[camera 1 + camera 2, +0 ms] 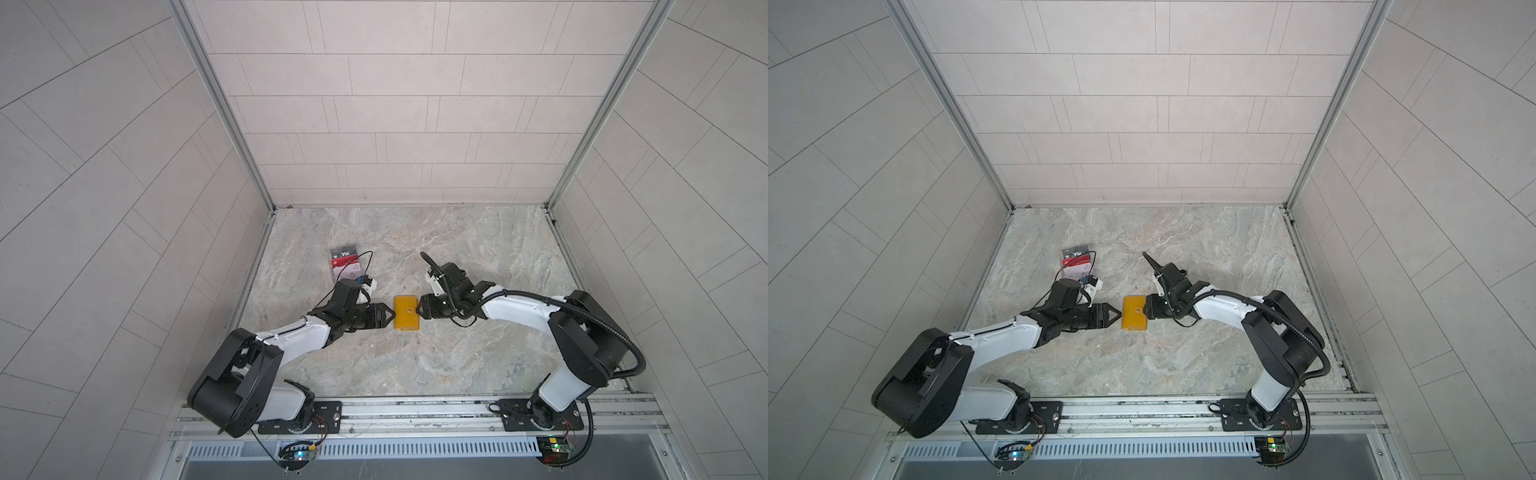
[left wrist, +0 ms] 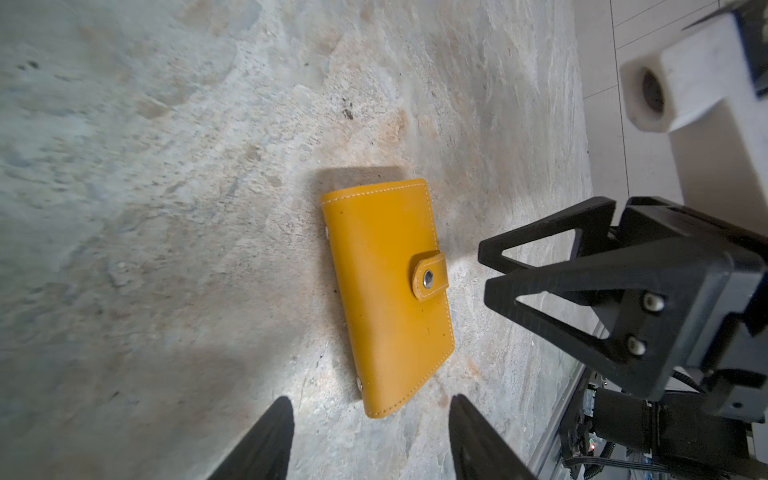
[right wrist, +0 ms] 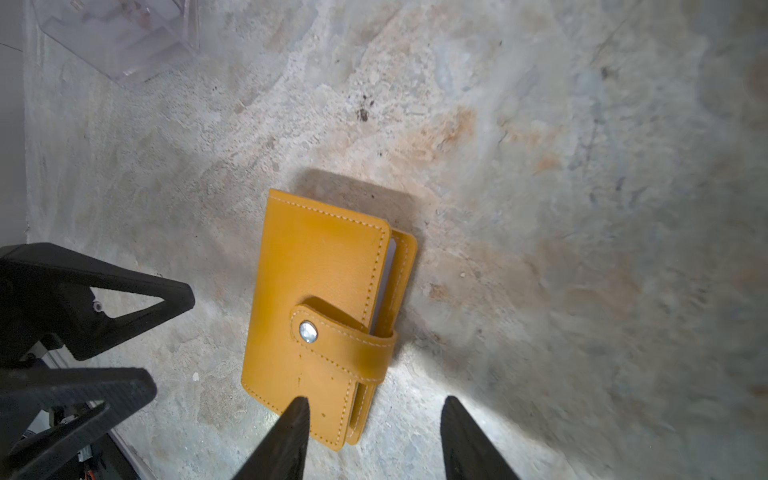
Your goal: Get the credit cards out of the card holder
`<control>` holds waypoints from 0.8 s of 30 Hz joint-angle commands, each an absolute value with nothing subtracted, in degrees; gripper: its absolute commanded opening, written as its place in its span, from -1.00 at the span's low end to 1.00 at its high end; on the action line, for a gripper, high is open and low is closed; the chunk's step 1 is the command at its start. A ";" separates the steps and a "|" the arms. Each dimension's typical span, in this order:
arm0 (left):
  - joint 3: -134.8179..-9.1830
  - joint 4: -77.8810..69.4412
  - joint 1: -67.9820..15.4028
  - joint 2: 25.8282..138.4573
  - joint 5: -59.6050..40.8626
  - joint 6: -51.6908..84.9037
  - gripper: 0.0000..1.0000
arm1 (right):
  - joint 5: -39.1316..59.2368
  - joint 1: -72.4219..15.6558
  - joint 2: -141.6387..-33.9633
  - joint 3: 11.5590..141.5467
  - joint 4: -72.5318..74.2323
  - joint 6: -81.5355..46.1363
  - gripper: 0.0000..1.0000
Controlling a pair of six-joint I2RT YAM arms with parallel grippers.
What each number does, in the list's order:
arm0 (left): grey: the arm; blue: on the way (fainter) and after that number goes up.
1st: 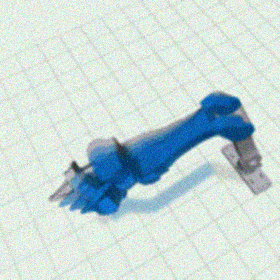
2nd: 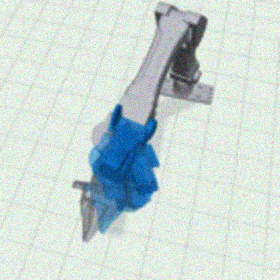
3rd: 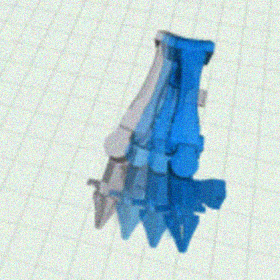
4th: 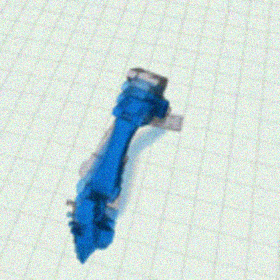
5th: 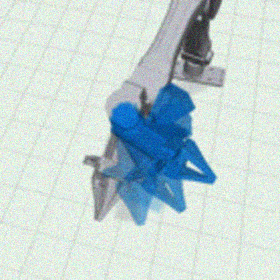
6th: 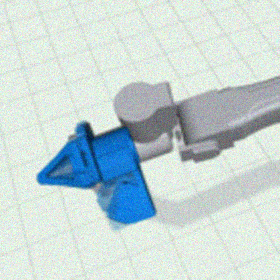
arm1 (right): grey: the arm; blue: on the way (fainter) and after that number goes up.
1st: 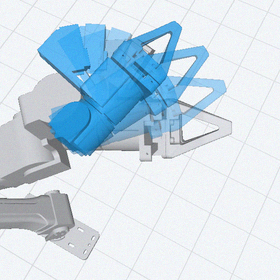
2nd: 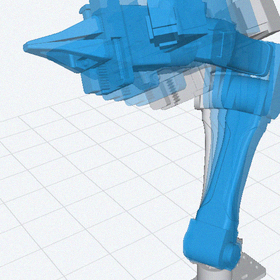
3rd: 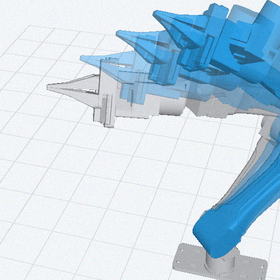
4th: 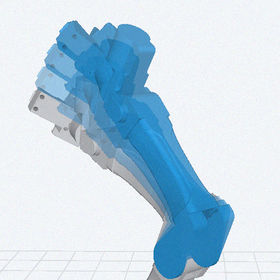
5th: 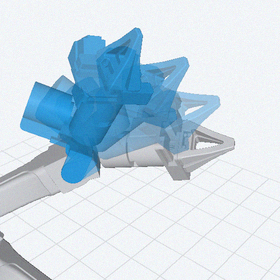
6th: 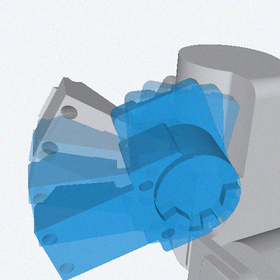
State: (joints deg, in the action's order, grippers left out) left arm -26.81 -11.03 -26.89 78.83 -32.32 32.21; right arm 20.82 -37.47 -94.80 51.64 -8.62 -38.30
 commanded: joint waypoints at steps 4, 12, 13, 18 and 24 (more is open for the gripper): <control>-27.66 -15.38 -28.17 83.13 -32.51 34.66 0.12 | 21.10 -38.39 -96.98 53.51 -7.52 -39.90 -0.05; -27.09 -18.94 -28.33 85.89 -33.81 35.89 0.05 | 21.18 -39.62 -99.28 53.61 -6.69 -40.52 -0.14; -27.11 -19.60 -28.31 86.24 -34.05 36.26 0.04 | 21.18 -39.71 -99.53 53.60 -6.57 -40.65 -0.14; -26.98 -21.86 -28.39 88.10 -34.61 37.39 0.01 | 20.76 -39.69 -100.68 53.40 -6.46 -41.07 -0.17; -26.66 -23.66 -28.36 89.66 -35.29 38.45 0.00 | 20.74 -39.64 -101.55 52.60 -5.93 -41.42 -0.31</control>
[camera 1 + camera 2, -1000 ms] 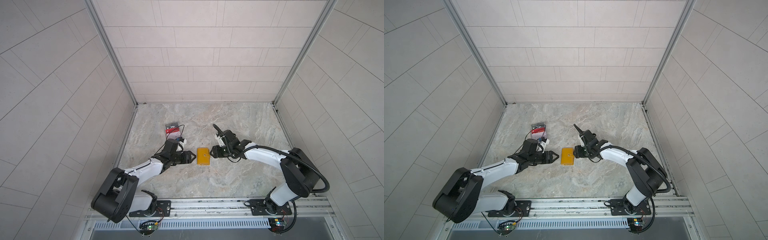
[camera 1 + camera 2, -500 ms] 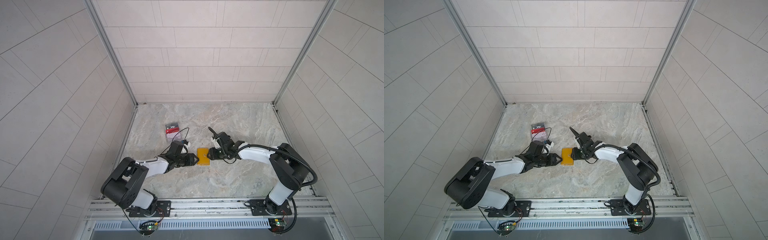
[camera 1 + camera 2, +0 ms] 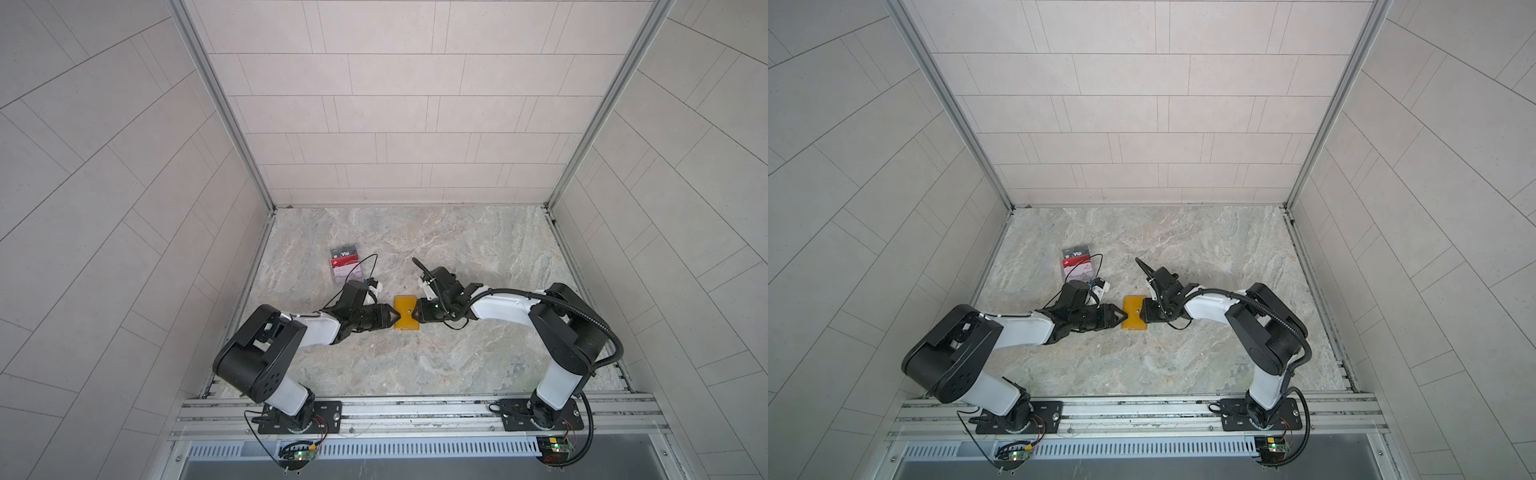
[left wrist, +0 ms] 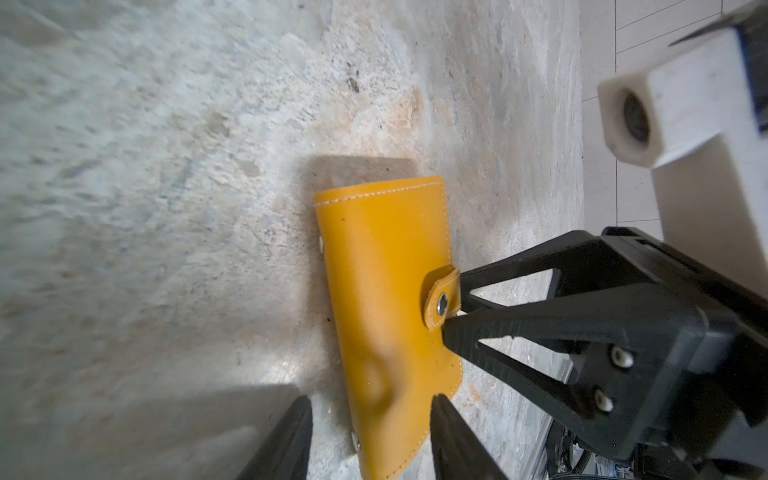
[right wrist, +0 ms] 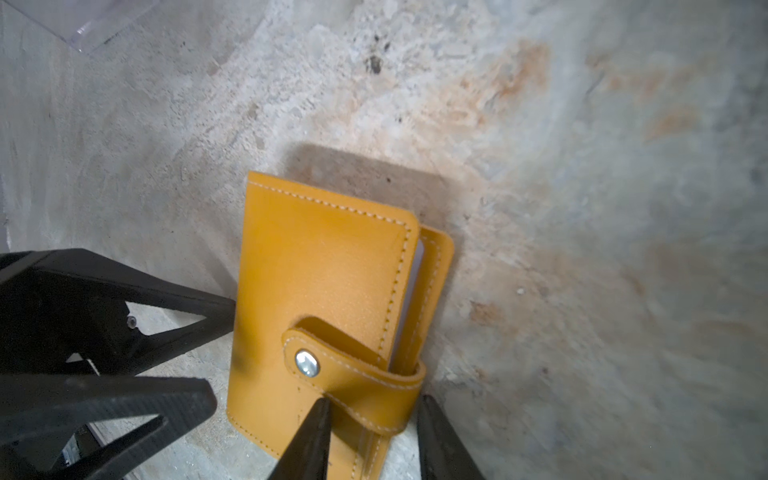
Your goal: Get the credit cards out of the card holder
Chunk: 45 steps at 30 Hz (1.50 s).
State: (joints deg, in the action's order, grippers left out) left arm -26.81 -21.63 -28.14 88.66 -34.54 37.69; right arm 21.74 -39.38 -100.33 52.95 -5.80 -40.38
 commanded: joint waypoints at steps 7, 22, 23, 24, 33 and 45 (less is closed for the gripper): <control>-27.67 -24.94 -28.33 92.49 -38.41 40.23 0.04 | 21.96 -39.66 -102.07 51.16 -3.84 -42.32 -0.44; -25.90 -39.68 -28.36 94.39 -43.64 48.95 -0.01 | 28.17 -38.88 -102.92 47.19 6.53 -46.40 -0.51; -25.93 -39.43 -28.35 94.31 -43.59 48.87 -0.03 | 28.60 -38.70 -102.97 46.93 7.37 -46.80 -0.51; -25.95 -39.20 -28.31 94.31 -43.53 48.70 -0.06 | 28.78 -38.68 -102.89 46.72 7.79 -46.92 -0.51; -26.35 -38.77 -28.35 94.77 -43.37 48.60 -0.38 | 28.52 -38.48 -102.40 46.57 7.82 -46.49 -0.51; -26.69 -35.82 -28.36 93.87 -40.78 46.57 -0.74 | 22.90 -38.41 -96.11 48.01 0.79 -42.44 -0.37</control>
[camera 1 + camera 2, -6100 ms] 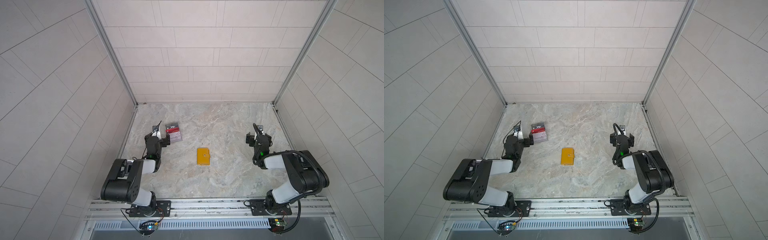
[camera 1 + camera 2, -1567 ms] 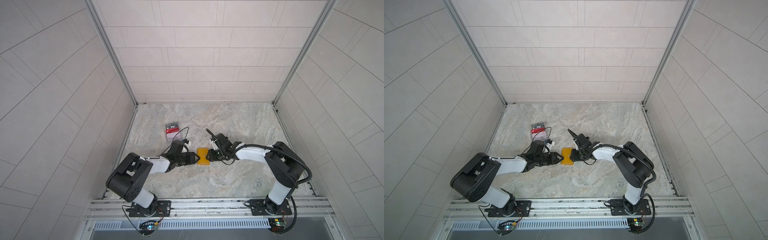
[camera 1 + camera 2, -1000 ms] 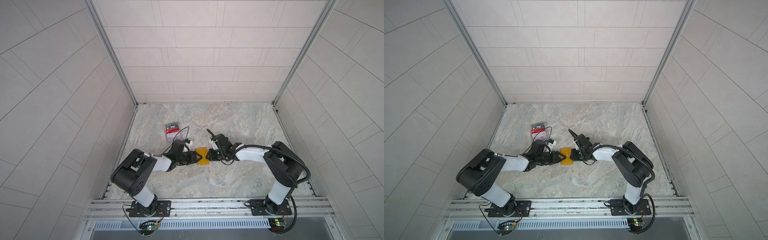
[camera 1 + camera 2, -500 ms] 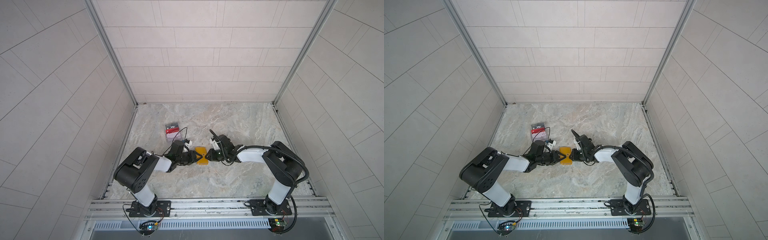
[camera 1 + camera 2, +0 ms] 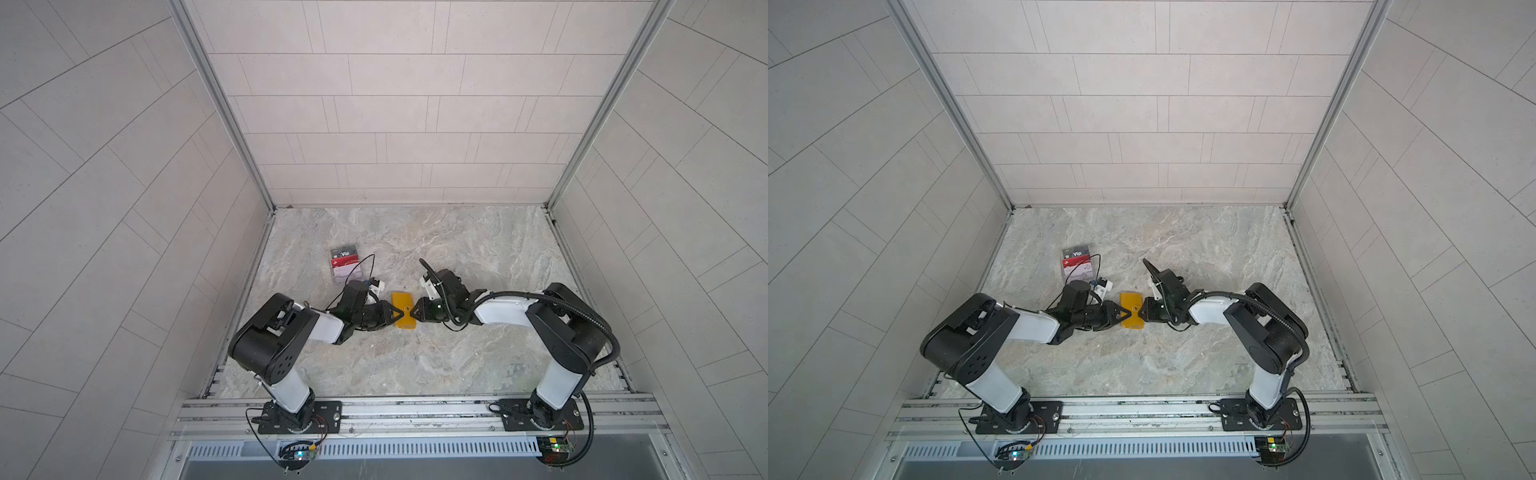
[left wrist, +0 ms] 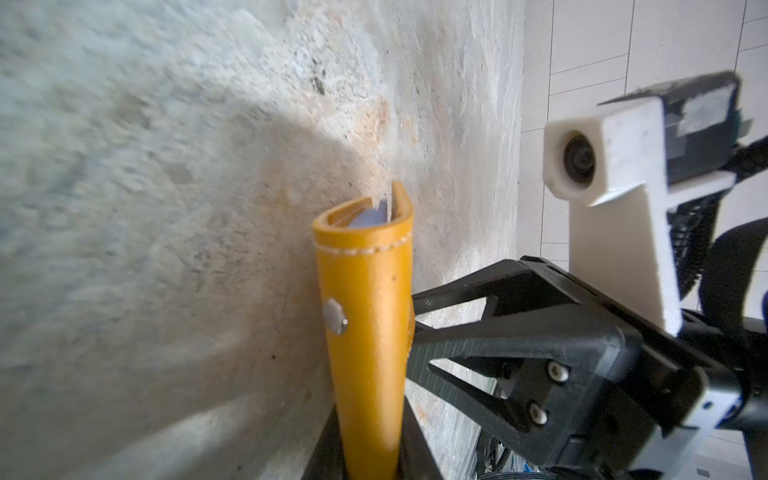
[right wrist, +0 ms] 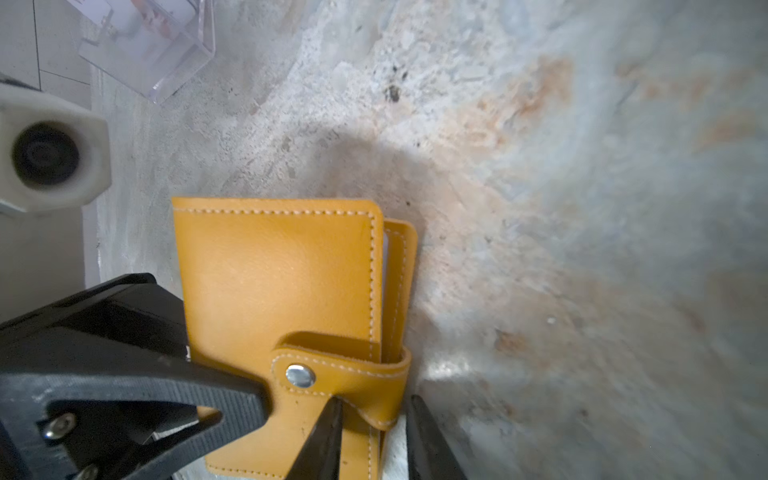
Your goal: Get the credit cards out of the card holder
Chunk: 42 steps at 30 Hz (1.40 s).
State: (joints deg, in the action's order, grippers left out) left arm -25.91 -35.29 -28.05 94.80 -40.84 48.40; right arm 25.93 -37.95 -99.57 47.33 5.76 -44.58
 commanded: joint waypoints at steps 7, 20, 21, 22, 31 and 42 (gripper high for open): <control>-28.27 -28.46 -28.38 90.90 -38.26 41.62 -0.93 | 20.19 -38.67 -91.28 52.74 -7.81 -38.17 -0.26; -29.45 -21.05 -28.30 82.45 -36.55 36.28 -1.00 | 20.65 -42.37 -95.44 61.67 -7.84 -40.25 -0.23; -29.51 -20.86 -28.30 81.76 -36.57 36.25 -1.00 | 20.57 -42.58 -95.72 61.99 -7.75 -40.62 -0.23; -29.52 -20.39 -28.37 81.05 -36.50 36.23 -1.00 | 20.36 -42.78 -95.96 62.26 -7.67 -40.84 -0.23; -30.37 -15.20 -28.30 75.47 -34.98 34.85 -1.00 | 19.07 -43.42 -95.71 62.75 -8.23 -41.57 -0.23; -30.51 -13.25 -28.30 73.26 -33.13 35.21 -1.00 | 19.51 -44.69 -96.88 63.19 -8.91 -41.65 -0.23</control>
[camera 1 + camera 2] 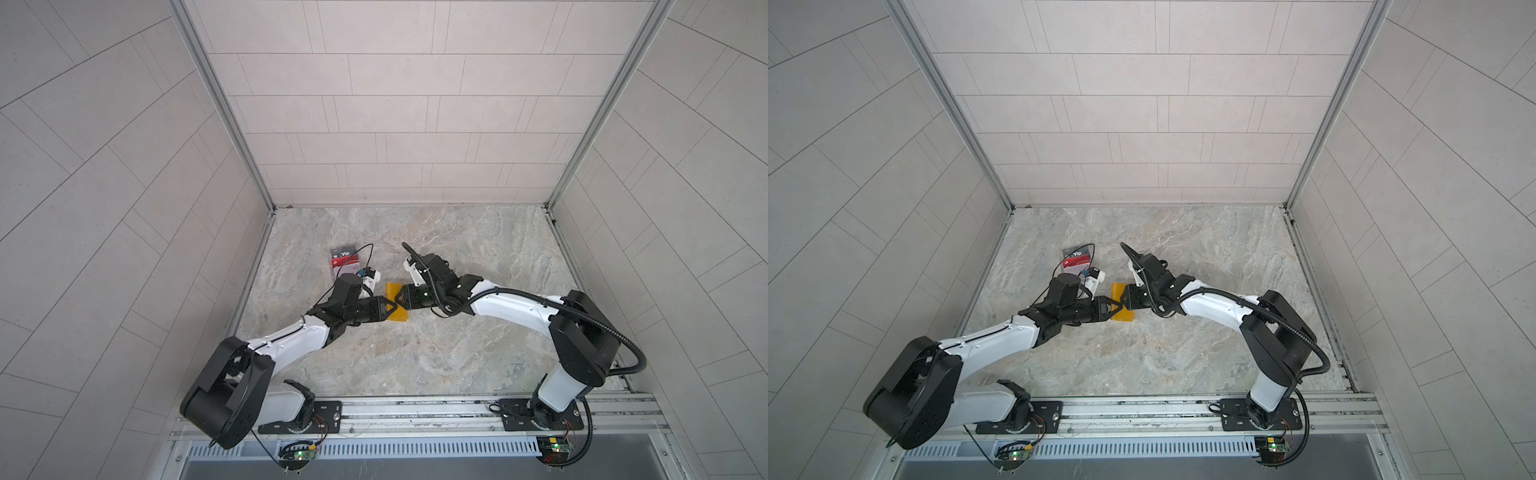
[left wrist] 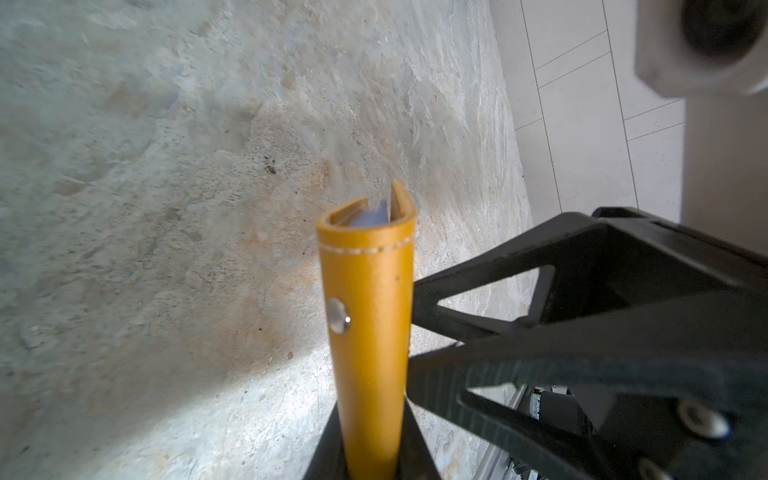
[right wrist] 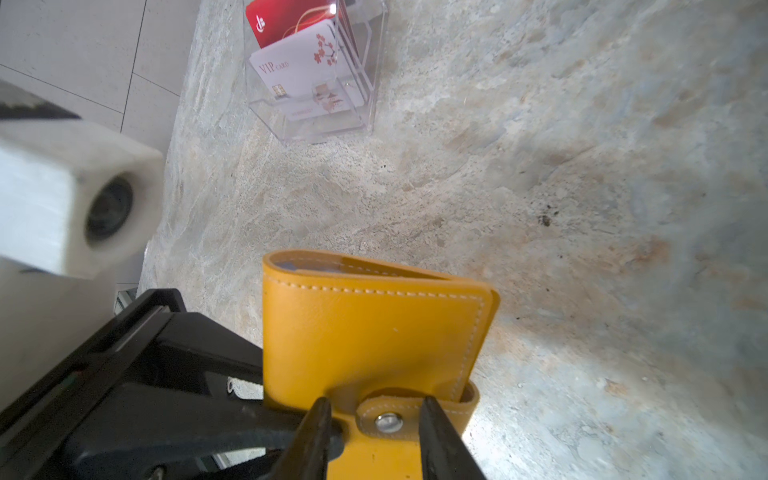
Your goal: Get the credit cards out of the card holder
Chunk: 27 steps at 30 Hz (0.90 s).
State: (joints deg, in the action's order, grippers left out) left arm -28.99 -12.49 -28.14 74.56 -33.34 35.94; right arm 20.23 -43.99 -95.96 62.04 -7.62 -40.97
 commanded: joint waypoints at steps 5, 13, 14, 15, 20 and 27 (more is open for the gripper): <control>-30.15 -13.38 -28.31 71.49 -32.53 35.34 -1.00 | 18.38 -45.35 -97.67 63.63 -9.75 -42.09 -0.24; -30.64 -10.98 -28.30 71.00 -33.32 33.48 -1.00 | 17.57 -45.35 -99.12 63.99 -8.98 -43.14 -0.35; -30.59 -11.06 -28.36 71.00 -33.43 33.53 -1.00 | 17.34 -45.35 -99.20 64.05 -8.98 -43.24 -0.37; -30.67 -11.21 -28.31 71.06 -33.50 33.49 -1.00 | 17.21 -45.38 -99.31 64.00 -8.98 -43.24 -0.42; -30.84 -10.56 -28.30 71.34 -31.87 33.61 -1.00 | 16.63 -45.47 -99.16 64.56 -10.09 -42.65 -0.56; -31.55 -9.05 -28.30 72.88 -29.72 33.33 -1.00 | 15.31 -45.35 -99.18 66.47 -13.49 -40.63 -0.71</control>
